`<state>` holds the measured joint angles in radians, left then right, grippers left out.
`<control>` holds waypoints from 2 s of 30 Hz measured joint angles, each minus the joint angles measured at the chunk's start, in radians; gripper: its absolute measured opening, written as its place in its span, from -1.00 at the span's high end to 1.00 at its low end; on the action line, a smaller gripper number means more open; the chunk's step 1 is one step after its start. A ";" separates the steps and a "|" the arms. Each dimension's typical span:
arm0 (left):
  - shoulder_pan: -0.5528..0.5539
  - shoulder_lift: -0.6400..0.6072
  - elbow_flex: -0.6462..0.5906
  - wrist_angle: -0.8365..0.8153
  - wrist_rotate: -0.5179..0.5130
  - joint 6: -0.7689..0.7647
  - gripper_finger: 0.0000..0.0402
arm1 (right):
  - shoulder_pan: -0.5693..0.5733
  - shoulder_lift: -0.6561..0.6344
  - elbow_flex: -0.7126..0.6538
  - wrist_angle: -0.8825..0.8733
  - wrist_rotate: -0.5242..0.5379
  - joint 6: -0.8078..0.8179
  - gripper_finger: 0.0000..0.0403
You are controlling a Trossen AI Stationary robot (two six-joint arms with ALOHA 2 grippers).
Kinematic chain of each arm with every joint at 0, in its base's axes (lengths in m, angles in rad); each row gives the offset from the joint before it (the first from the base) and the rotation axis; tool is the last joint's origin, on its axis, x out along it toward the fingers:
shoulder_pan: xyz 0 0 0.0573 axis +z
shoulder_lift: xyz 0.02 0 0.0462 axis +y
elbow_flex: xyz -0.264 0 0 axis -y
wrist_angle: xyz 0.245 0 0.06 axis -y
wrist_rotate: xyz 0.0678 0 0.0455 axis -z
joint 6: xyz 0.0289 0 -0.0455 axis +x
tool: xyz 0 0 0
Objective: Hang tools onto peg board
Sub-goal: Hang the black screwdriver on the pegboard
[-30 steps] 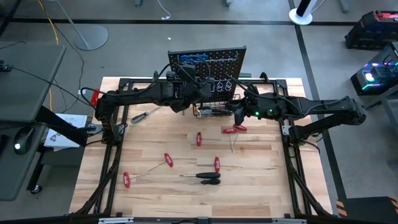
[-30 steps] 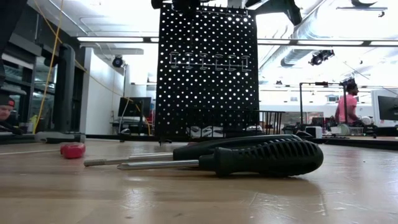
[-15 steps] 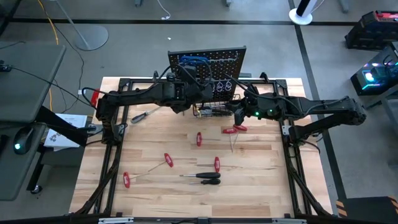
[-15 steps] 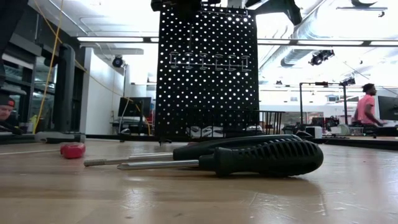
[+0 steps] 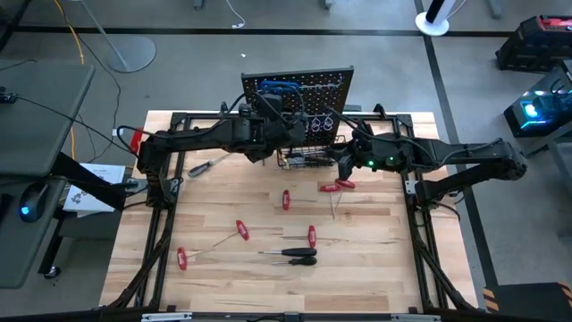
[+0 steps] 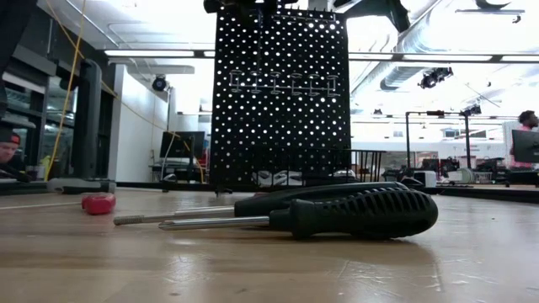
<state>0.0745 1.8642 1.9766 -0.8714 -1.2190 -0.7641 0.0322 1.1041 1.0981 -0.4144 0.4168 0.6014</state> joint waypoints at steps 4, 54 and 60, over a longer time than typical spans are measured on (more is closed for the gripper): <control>-0.013 -0.012 0.015 0.001 -0.002 0.033 0.12 | 0.000 -0.014 0.000 0.001 0.010 0.000 0.43; -0.344 -0.580 -0.927 -0.189 0.953 0.140 -0.02 | 0.031 -0.011 0.000 0.069 -0.046 0.230 0.43; -0.400 -0.675 -1.051 0.226 1.071 0.321 -0.02 | 0.163 0.084 0.000 0.135 -0.230 0.406 0.43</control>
<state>-0.3252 1.1893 0.9253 -0.6454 -0.1478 -0.4431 0.1950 1.1885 1.0981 -0.2797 0.1872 1.0078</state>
